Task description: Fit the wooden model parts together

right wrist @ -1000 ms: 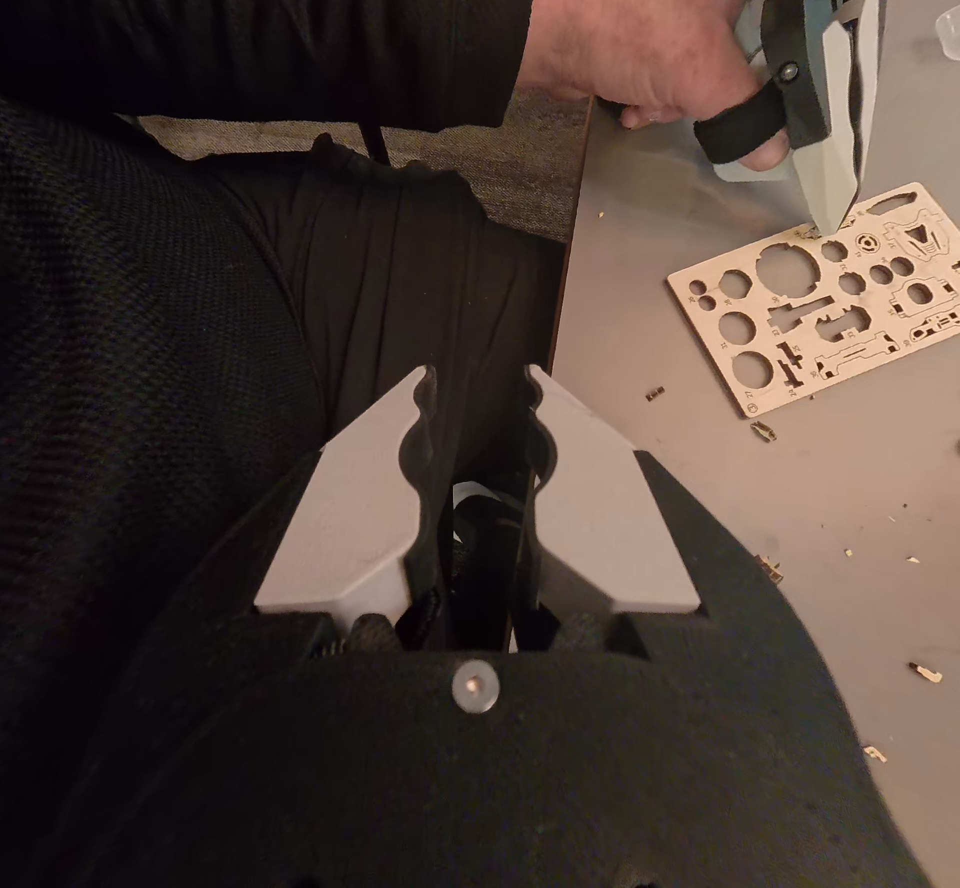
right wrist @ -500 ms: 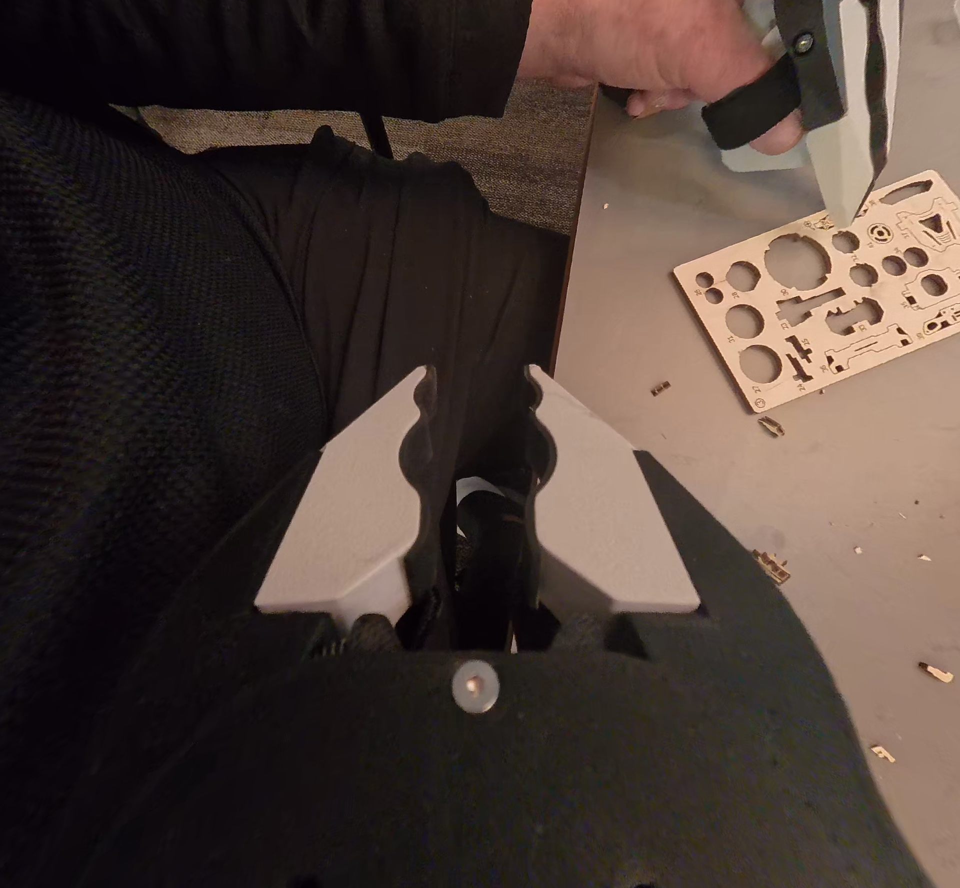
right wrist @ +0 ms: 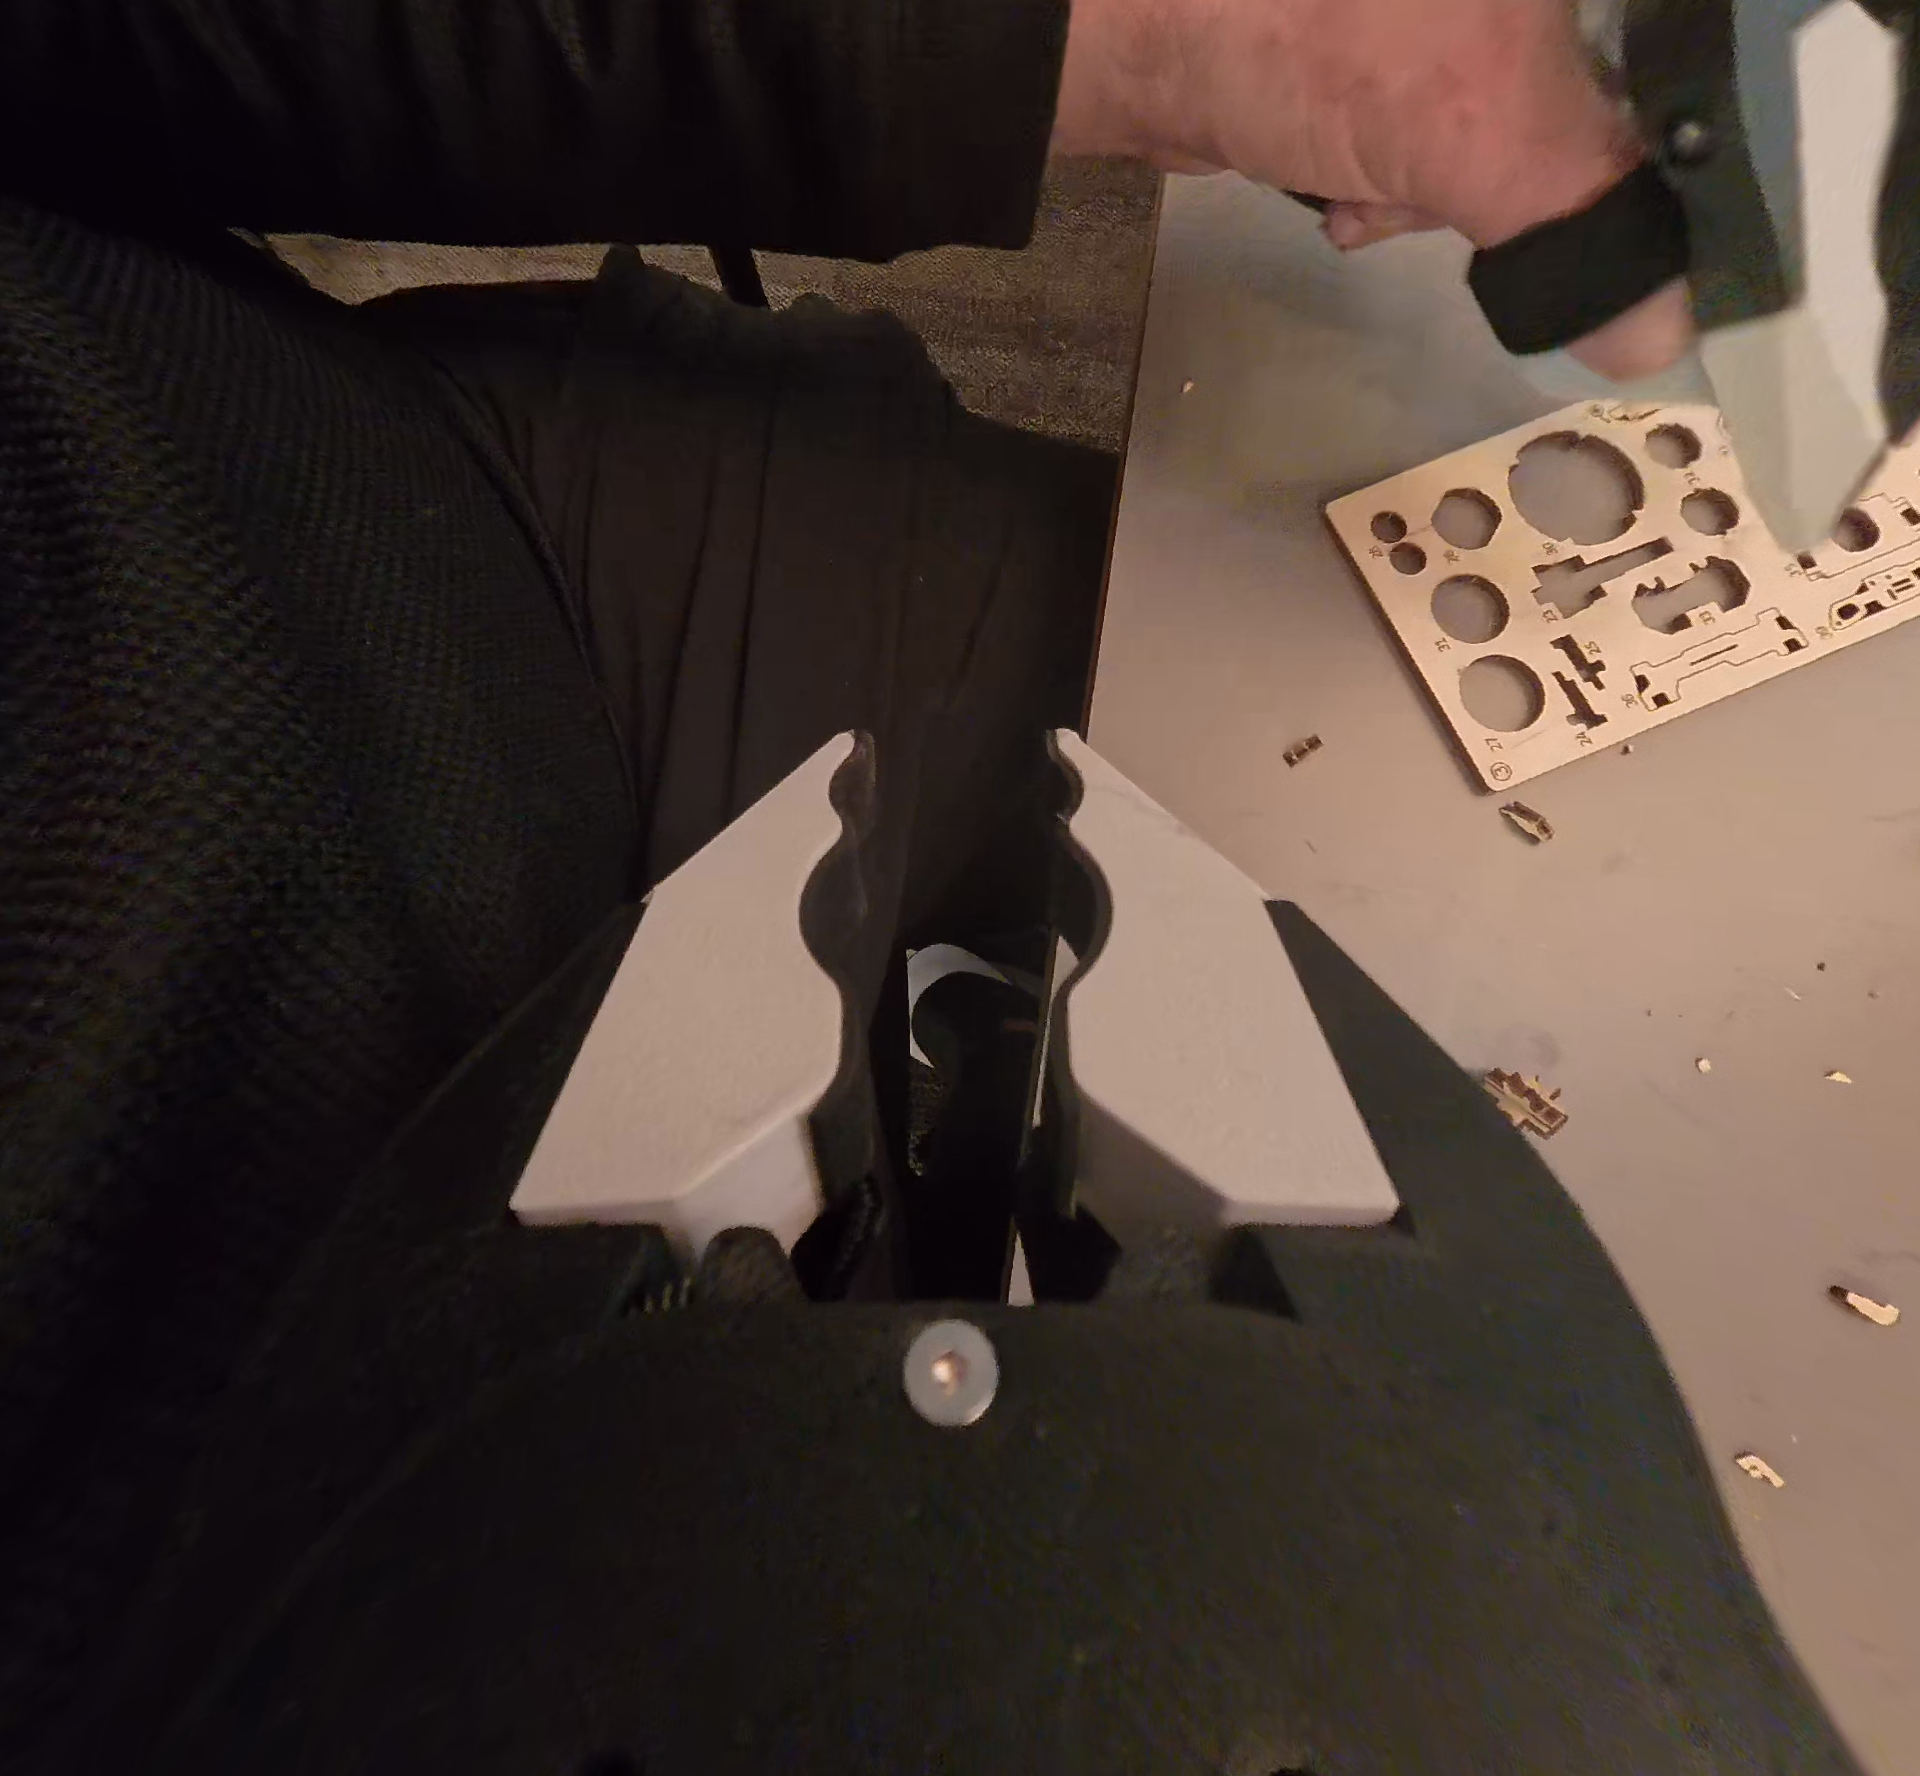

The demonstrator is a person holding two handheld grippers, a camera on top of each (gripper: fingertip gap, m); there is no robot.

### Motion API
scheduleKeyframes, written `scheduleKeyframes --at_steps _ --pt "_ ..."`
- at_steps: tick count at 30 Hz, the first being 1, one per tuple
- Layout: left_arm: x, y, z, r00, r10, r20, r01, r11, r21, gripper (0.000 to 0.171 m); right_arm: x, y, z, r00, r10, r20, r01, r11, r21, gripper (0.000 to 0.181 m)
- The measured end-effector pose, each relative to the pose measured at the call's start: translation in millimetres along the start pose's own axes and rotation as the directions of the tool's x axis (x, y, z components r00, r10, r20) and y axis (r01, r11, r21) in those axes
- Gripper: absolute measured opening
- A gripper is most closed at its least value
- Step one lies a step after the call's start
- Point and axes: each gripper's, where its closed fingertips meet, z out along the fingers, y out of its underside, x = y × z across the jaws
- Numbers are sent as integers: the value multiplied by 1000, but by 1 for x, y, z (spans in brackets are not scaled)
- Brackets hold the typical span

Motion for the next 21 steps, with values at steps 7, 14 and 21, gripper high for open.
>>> scheduleKeyframes --at_steps 7,14,21 --pt "25 -19 59 979 187 -82 -198 968 -156 27 3 2 -2 1000 8 -7 -8 1000 1 29" --pt "19 -23 81 981 171 -93 -186 965 -187 21 7 3 -6 1000 21 -11 -21 1000 11 28" --pt "20 -22 81 981 170 -92 -184 968 -172 10 12 6 -7 999 45 -18 -45 999 15 28"
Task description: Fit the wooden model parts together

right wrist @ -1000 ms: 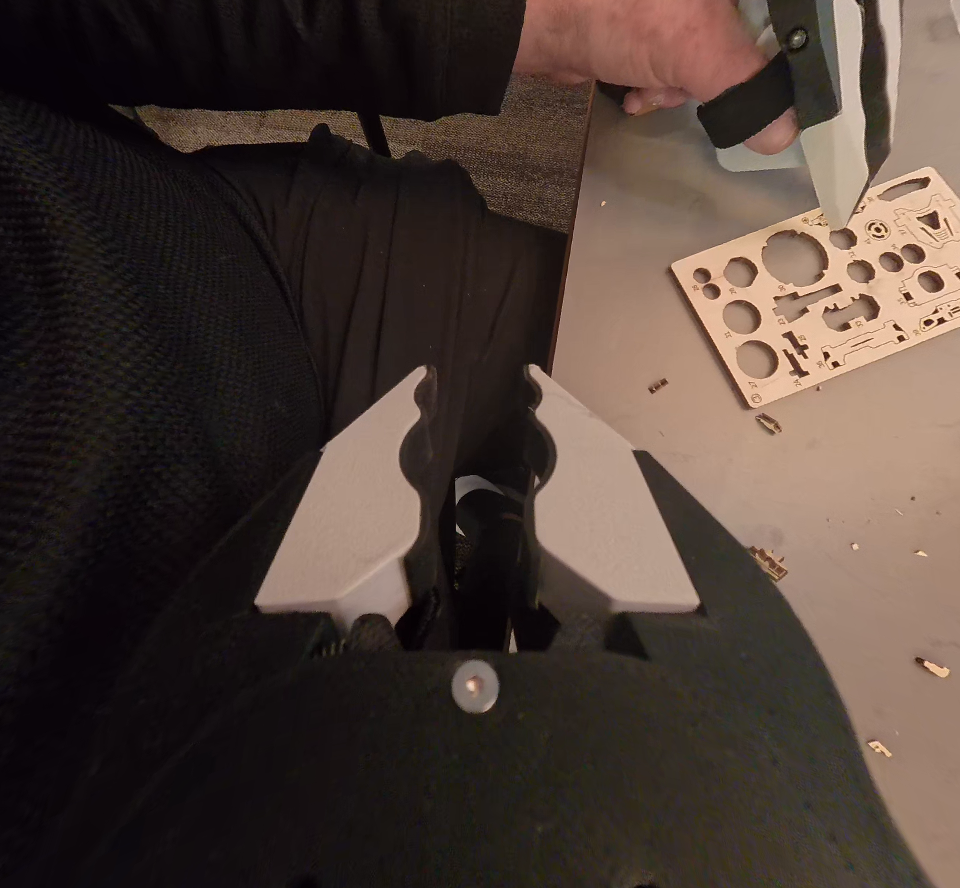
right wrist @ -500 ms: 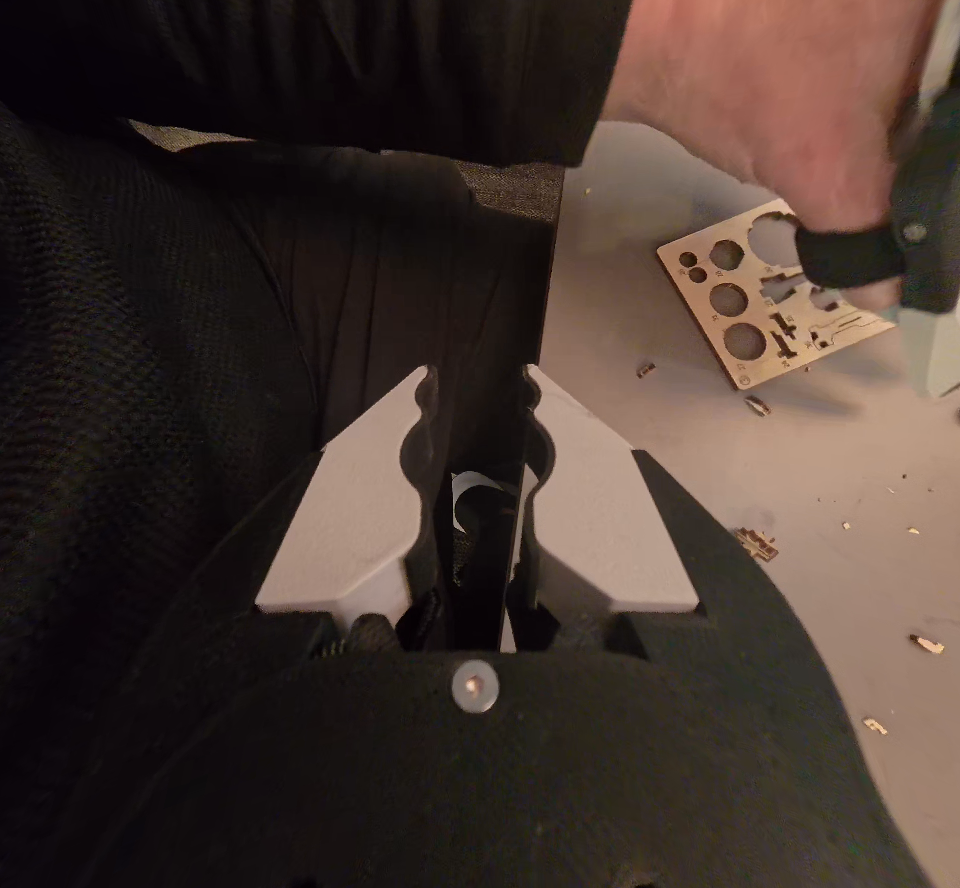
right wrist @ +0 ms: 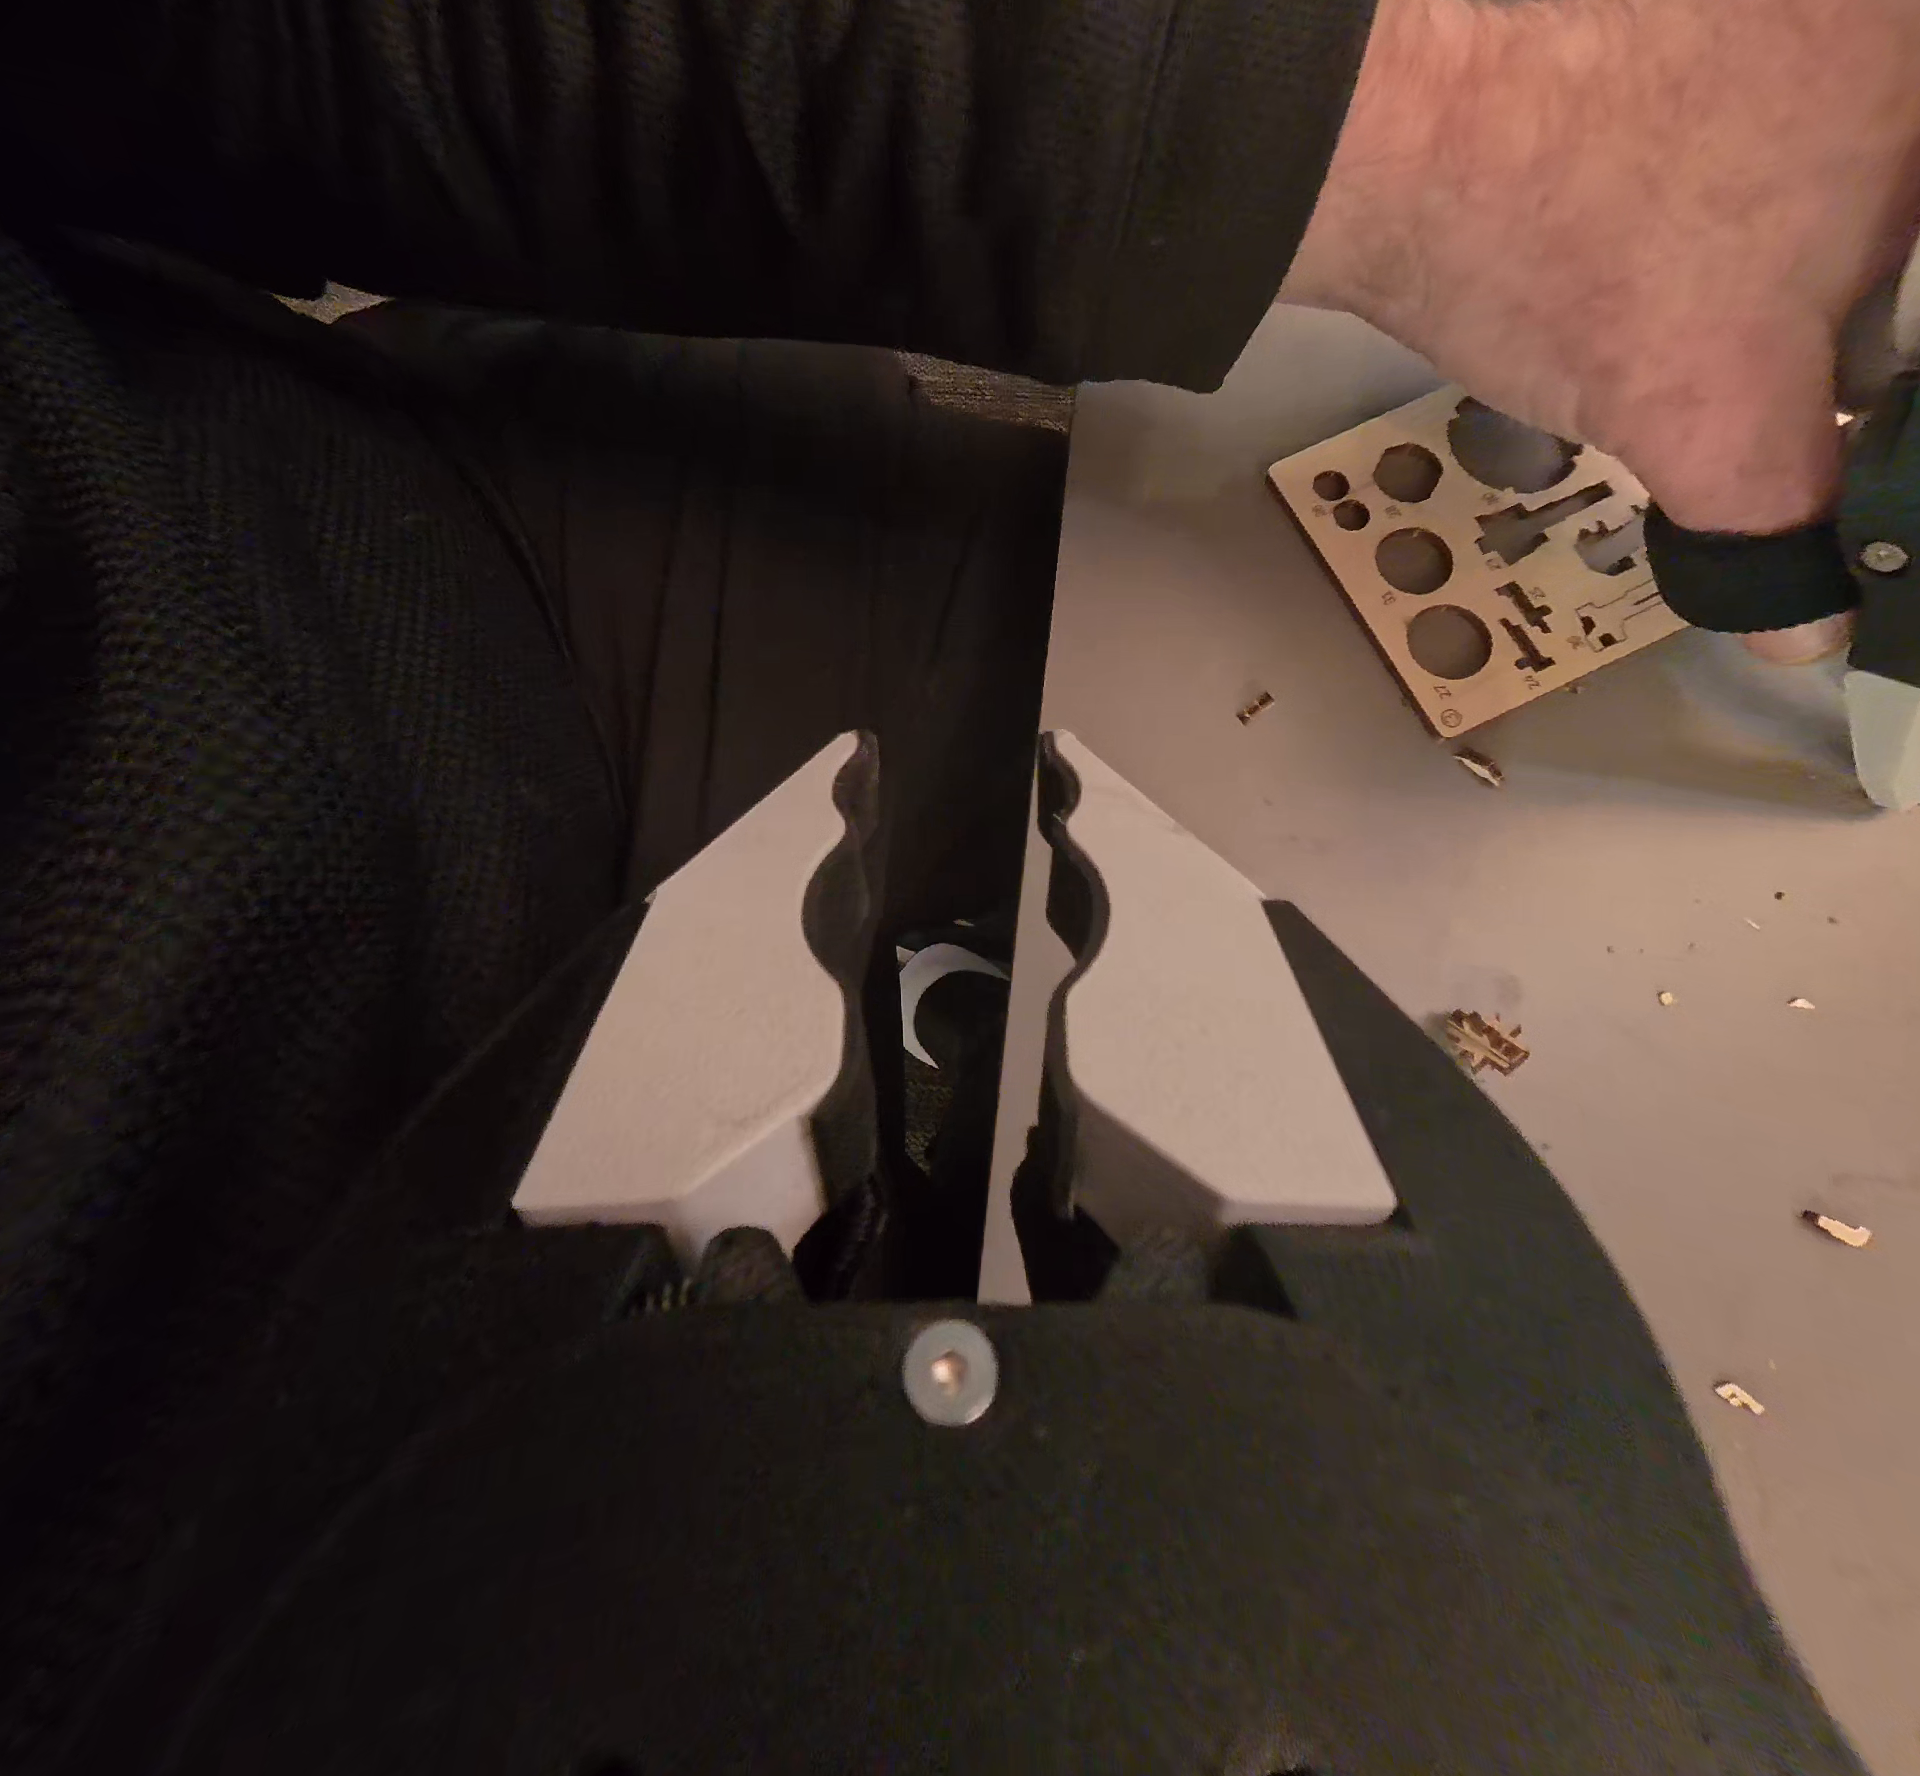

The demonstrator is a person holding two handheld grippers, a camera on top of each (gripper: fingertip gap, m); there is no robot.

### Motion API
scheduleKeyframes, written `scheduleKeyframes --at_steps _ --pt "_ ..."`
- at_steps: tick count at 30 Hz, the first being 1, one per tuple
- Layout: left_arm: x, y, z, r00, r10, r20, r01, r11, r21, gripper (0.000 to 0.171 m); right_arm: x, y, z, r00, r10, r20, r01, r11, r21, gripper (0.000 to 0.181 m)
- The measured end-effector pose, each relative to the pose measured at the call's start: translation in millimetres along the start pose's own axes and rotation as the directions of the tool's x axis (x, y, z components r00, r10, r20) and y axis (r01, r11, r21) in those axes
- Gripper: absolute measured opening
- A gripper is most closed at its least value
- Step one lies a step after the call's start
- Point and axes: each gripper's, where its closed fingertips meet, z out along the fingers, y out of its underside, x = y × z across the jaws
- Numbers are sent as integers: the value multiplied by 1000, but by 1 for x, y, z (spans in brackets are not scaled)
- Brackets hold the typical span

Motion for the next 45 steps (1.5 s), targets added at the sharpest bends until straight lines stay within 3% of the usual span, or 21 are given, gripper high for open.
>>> scheduleKeyframes --at_steps 10,21,37,45 --pt "3 -5 -21 998 -56 -5 56 994 92 10 20 2 -10 996 69 -64 -67 997 32 28" --pt "18 -11 -45 995 -89 -43 95 982 162 10 82 24 -47 919 301 -256 -273 952 140 35" --pt "45 -12 -62 967 -178 -183 222 941 256 10 108 65 -50 864 357 -355 -363 930 50 40" --pt "75 -11 -67 962 -140 -234 201 944 261 10 106 82 -36 887 319 -334 -351 936 -36 46"
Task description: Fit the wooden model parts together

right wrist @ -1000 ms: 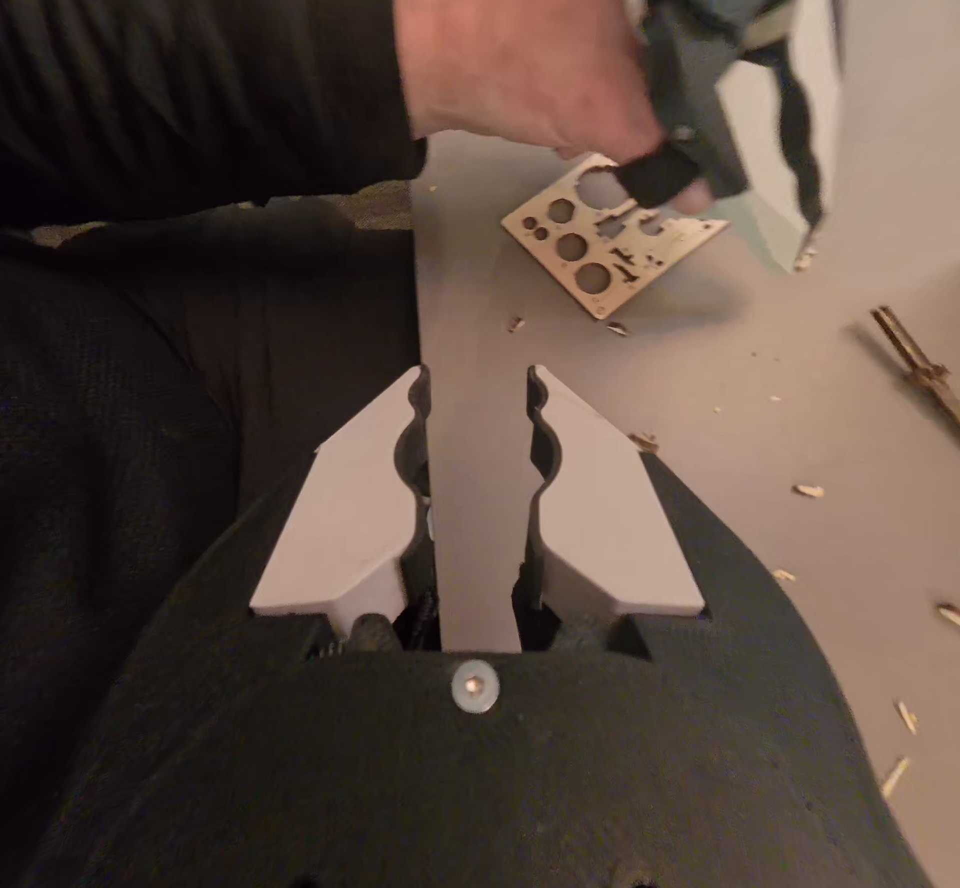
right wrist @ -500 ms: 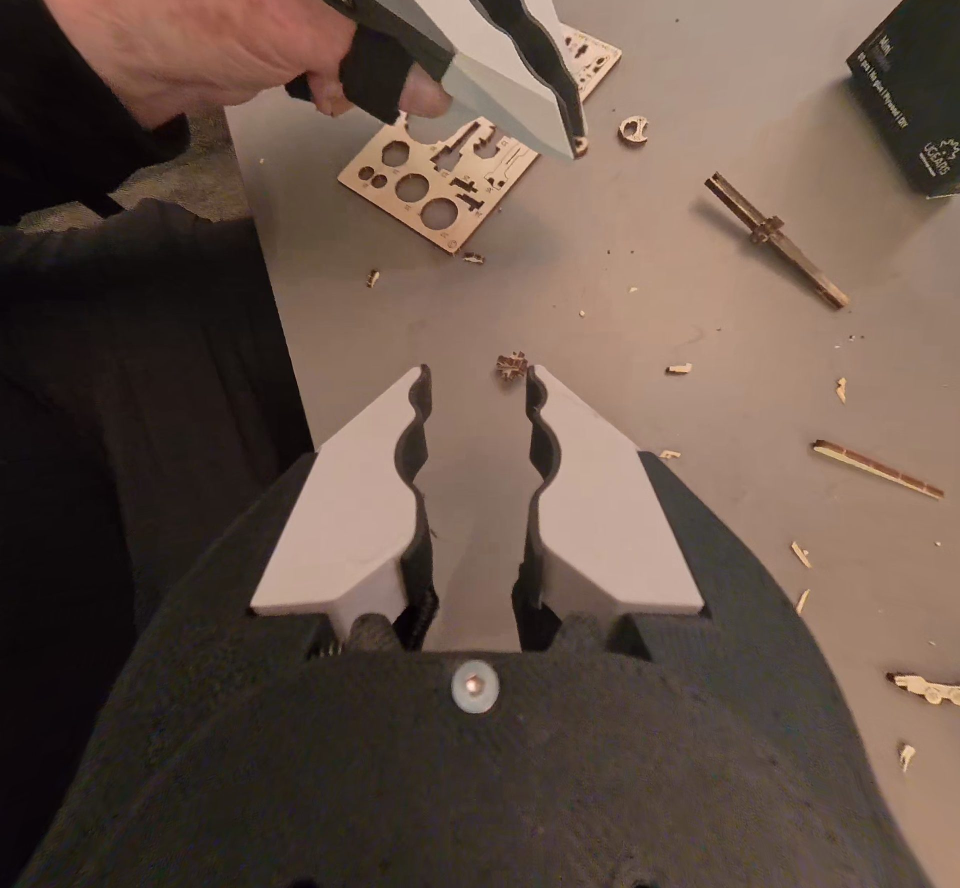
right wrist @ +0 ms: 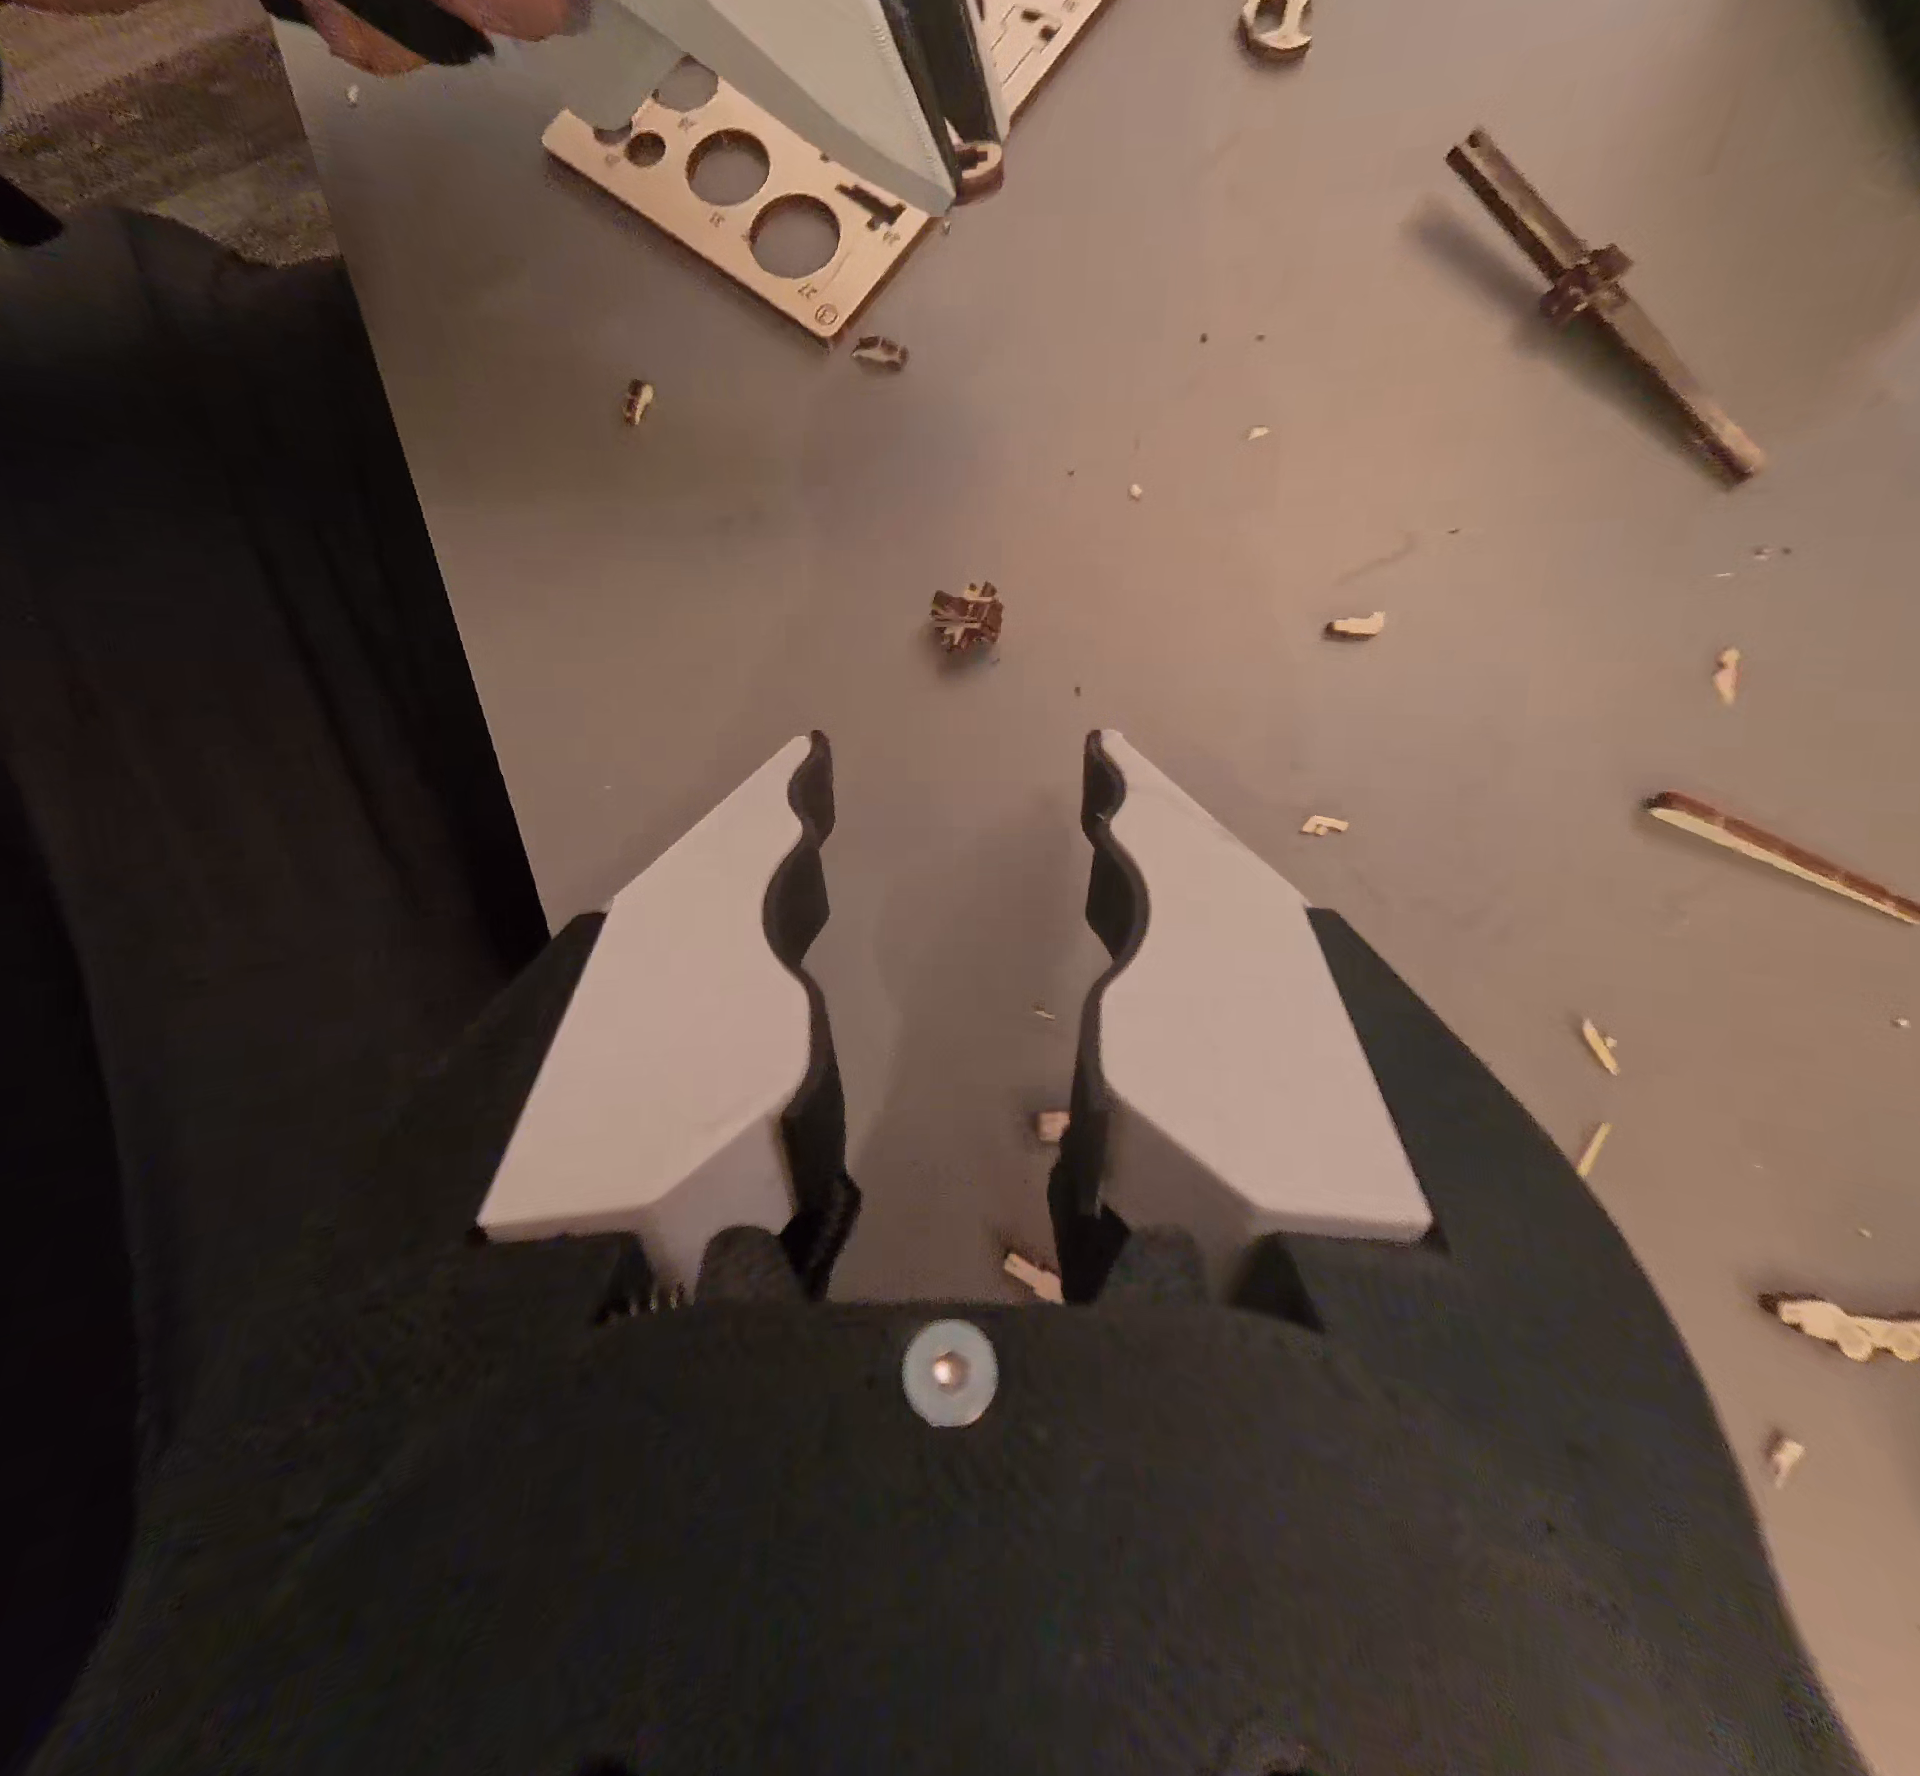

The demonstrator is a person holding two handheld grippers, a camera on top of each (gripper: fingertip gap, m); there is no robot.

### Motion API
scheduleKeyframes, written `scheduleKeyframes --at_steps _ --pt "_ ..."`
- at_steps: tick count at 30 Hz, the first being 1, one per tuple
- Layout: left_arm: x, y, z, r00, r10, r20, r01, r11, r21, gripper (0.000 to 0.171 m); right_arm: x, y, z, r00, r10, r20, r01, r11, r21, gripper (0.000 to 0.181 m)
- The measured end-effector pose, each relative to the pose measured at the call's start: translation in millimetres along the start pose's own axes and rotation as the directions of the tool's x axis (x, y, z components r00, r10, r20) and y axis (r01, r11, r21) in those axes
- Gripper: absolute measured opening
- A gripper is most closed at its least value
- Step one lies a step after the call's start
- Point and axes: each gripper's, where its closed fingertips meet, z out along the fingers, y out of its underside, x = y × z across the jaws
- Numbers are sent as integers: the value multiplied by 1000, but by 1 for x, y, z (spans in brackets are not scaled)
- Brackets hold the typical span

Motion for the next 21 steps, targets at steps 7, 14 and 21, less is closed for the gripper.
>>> scheduleKeyframes --at_steps 7,14,21 --pt "24 -1 6 997 60 -54 -60 998 1 10 -1 -4 19 1000 -18 -7 18 1000 -3 41" --pt "32 3 13 995 68 -79 -68 998 5 10 7 -10 29 997 -70 -41 70 998 5 33" --pt "28 4 8 996 61 -60 -60 998 16 10 6 -14 31 993 -108 -58 107 994 -14 28"
